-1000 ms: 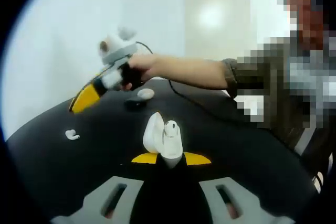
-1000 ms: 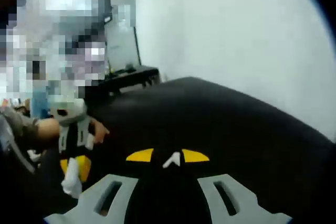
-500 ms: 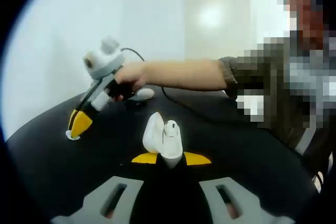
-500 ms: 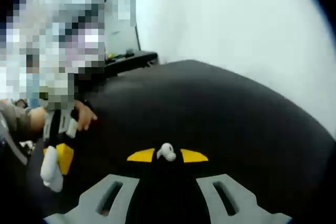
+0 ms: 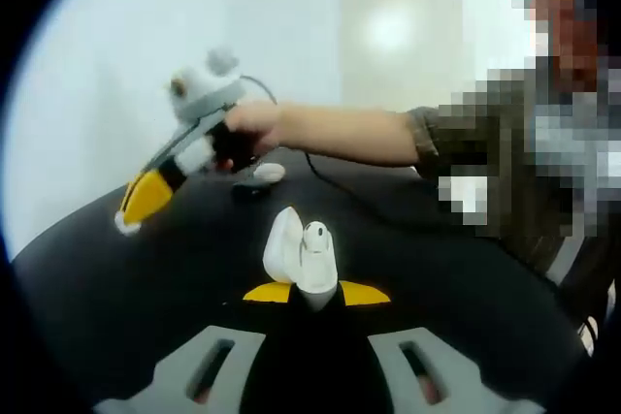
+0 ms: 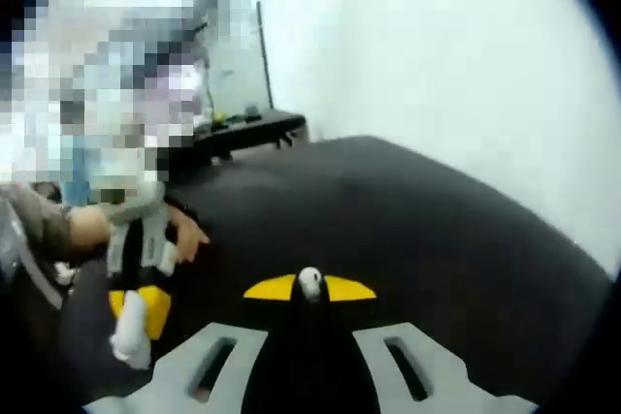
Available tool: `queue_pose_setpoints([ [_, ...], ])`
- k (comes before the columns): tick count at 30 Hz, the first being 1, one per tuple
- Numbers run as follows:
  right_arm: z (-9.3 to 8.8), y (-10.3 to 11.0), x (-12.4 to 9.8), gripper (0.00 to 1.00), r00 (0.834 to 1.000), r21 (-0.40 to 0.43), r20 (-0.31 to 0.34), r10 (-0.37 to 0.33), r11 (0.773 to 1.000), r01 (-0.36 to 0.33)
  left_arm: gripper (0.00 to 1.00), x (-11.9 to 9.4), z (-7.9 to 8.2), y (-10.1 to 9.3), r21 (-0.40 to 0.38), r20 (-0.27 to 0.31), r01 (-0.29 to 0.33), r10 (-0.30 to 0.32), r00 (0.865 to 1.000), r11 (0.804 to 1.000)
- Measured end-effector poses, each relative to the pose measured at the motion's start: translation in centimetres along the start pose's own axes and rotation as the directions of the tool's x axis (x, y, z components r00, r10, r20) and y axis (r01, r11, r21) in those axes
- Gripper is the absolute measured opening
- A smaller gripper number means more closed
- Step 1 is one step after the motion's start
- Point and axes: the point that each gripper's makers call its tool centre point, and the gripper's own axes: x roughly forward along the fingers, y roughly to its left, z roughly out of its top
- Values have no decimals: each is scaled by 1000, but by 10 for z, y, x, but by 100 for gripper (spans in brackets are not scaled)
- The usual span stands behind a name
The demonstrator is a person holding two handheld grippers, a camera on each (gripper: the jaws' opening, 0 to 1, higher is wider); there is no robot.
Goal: Pick up three earphones and place each one into its charging case using tactile feedback, ensure that each earphone is properly inserted and securely positioned inside the case.
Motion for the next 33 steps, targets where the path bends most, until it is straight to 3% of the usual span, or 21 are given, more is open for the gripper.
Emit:
queue_pose_setpoints([
  [4, 17, 19, -22, 12, 998, -111, 58, -33, 993, 39, 13, 0, 0, 0, -1, 0, 0, 0, 1000, 1000],
  [8, 28, 40, -41, 12, 993, -247, 102, -61, 965, 85, 13, 0, 0, 0, -2, 0, -2, 2, 1000, 1000],
  [15, 45, 86, -68, 12, 975, -378, 220, -15, 920, 100, 13, 0, -1, 0, 2, -1, -7, 7, 1000, 1000],
  [20, 53, 105, -82, 12, 957, -516, 286, -44, 834, 193, 13, -1, -2, 0, 5, -2, -8, 8, 1000, 1000],
  [21, 57, 108, -86, 12, 946, -534, 319, -51, 816, 224, 13, -1, -2, 0, 5, -2, -9, 9, 1000, 1000],
  [23, 61, 114, -92, 12, 927, -539, 371, -54, 801, 262, 13, -1, -2, -1, 6, -3, -9, 9, 1000, 1000],
  [25, 64, 115, -99, 12, 901, -568, 426, -82, 751, 337, 13, -1, -2, -1, 6, -3, -9, 9, 1000, 1000],
  [28, 62, 121, -102, 12, 884, -593, 456, -101, 706, 387, 13, -1, -2, -1, 5, -4, -10, 10, 1000, 1000],
  [33, 53, 138, -94, 12, 884, -691, 454, -111, 582, 428, 13, -1, -2, -1, 4, -5, -10, 10, 1000, 1000],
])
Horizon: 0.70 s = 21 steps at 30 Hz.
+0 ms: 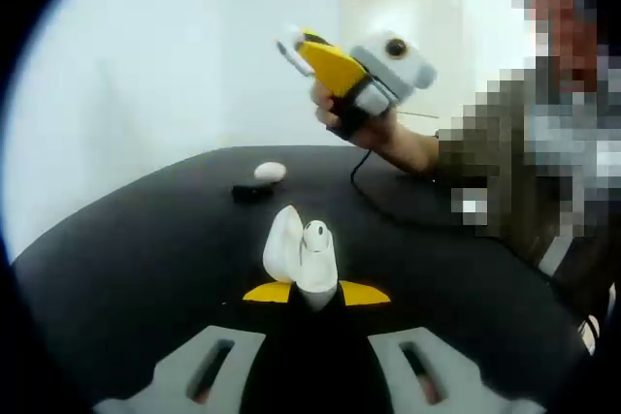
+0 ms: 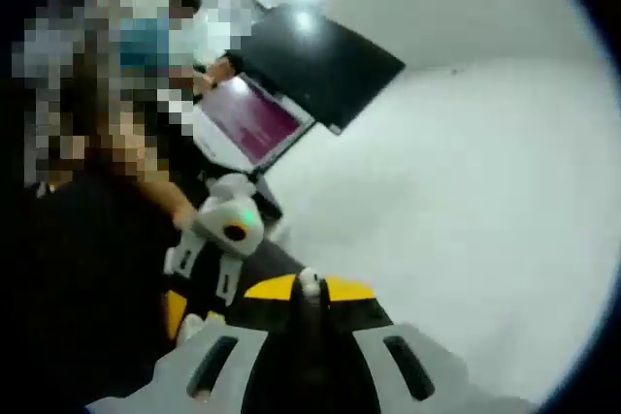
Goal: Pick up three earphones and place each one into its charging case using tactile feedback, ensure that each earphone is properly inserted and securely positioned inside the case.
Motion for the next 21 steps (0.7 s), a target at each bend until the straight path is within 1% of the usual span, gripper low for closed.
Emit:
queue_pose_setpoints([
  [2, 0, 11, 3, 12, 999, -47, -25, 24, 999, -25, 13, 0, 0, 0, 0, 0, -1, 1, 1000, 1000],
  [3, 0, 14, 5, 12, 999, -83, -37, 23, 996, -26, 13, 0, 0, 0, -1, -1, -1, 1, 1000, 1000],
  [4, 0, 21, 7, 12, 999, -102, -37, 29, 994, -32, 13, 0, 0, 1, -1, -1, -2, 2, 1000, 1000],
  [5, -3, 29, 8, 12, 997, -105, -53, 60, 992, -65, 13, 0, 0, 1, 0, -1, -2, 2, 1000, 1000],
  [7, -3, 35, 9, 12, 996, -133, -55, 66, 988, -73, 13, 0, 0, 1, -1, -1, -2, 2, 1000, 1000],
  [9, -10, 46, 11, 12, 991, -157, -90, 99, 981, -113, 13, 0, 0, 1, -1, -2, -2, 2, 1000, 1000],
  [11, -16, 54, 12, 12, 987, -182, -109, 116, 974, -134, 13, 1, 0, 0, -1, -2, -2, 2, 1000, 1000],
  [13, -26, 63, 14, 12, 978, -177, -152, 143, 970, -169, 13, 0, 0, 0, -1, -3, -2, 2, 1000, 1000],
  [18, -28, 75, 18, 12, 972, -160, -149, 180, 966, -203, 13, 0, 1, 0, -1, -3, -2, 2, 1000, 1000],
  [21, -33, 83, 20, 12, 966, -176, -170, 197, 958, -227, 13, 0, 1, 1, -2, -3, -2, 2, 1000, 1000],
])
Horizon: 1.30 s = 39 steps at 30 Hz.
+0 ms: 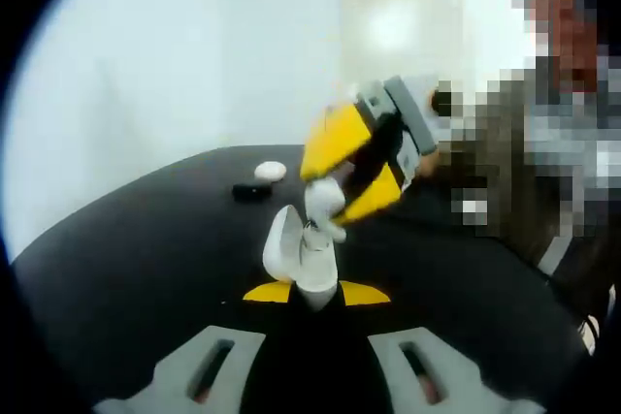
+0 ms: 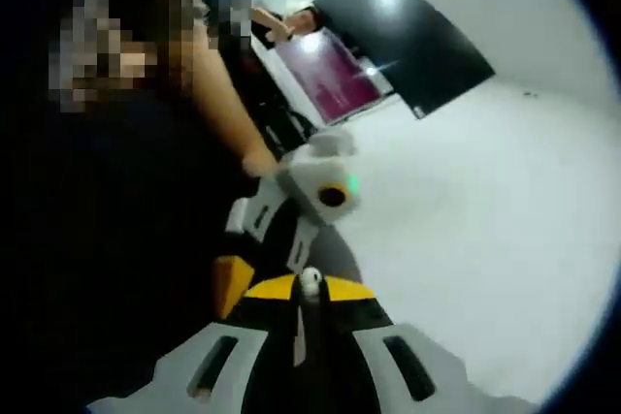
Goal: Pick up three earphones and place each one into its charging case using tactile feedback, ensure that each earphone is properly inserted and securely positioned inside the case.
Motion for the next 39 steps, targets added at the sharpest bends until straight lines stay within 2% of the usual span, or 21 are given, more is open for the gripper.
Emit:
queue_pose_setpoints([
  [4, -9, 9, 4, 12, 999, 11, -28, 26, 1000, -25, 13, 0, 0, 0, 0, 0, 0, 0, 1000, 1000],
  [8, -10, 9, 5, 12, 1000, 53, -18, 24, 998, -23, 13, 0, 0, 0, 0, 0, -1, 1, 1000, 1000],
  [13, -14, 10, 4, 12, 1000, 47, -19, 17, 999, -16, 13, 1, 0, -1, 2, 0, 0, 0, 1000, 1000],
  [16, -17, 10, 2, 12, 1000, 6, -30, 1, 1000, 0, 13, 1, 0, -1, 1, -1, 0, 0, 1000, 1000],
  [20, -14, 11, 4, 12, 1000, 6, -16, -7, 1000, 8, 13, 1, 0, -1, 1, -1, 0, 0, 1000, 1000],
  [23, -14, 12, 8, 12, 1000, -24, -24, -14, 1000, 13, 13, 1, 0, -1, 0, -1, -1, 1, 1000, 1000],
  [39, -20, 11, -1, 11, 1000, -38, -22, 9, 999, -10, 13, 0, 0, 0, -1, -1, -1, 1, 1000, 1000],
])
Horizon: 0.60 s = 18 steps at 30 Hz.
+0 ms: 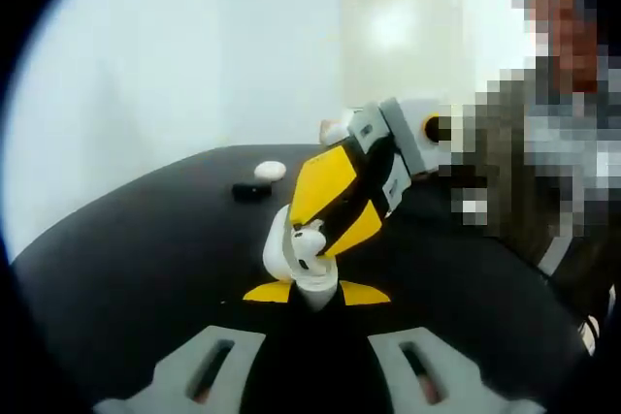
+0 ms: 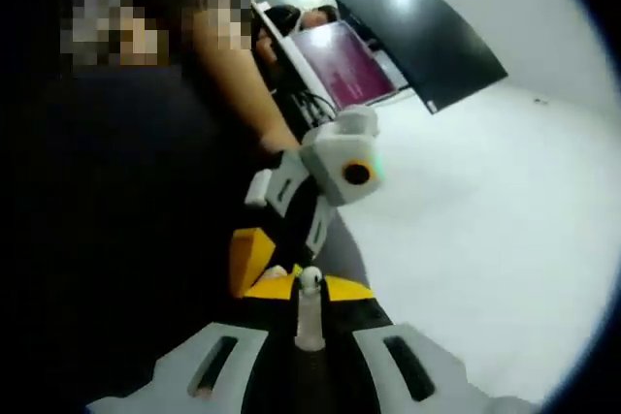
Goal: Pick up three earphones and place each one into its charging case using tactile feedback, ensure that each earphone is properly inserted and securely positioned inside the case.
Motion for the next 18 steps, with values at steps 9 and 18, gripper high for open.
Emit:
queue_pose_setpoints([
  [9, 4, -2, 7, 11, 999, -60, -7, -47, 997, 46, 13, 0, 0, 0, -1, 0, -1, 1, 1000, 1000],
  [18, 12, 3, 6, 11, 994, -223, -24, -104, 970, 96, 13, -1, 0, 2, -3, 0, -1, 1, 1000, 1000],
])
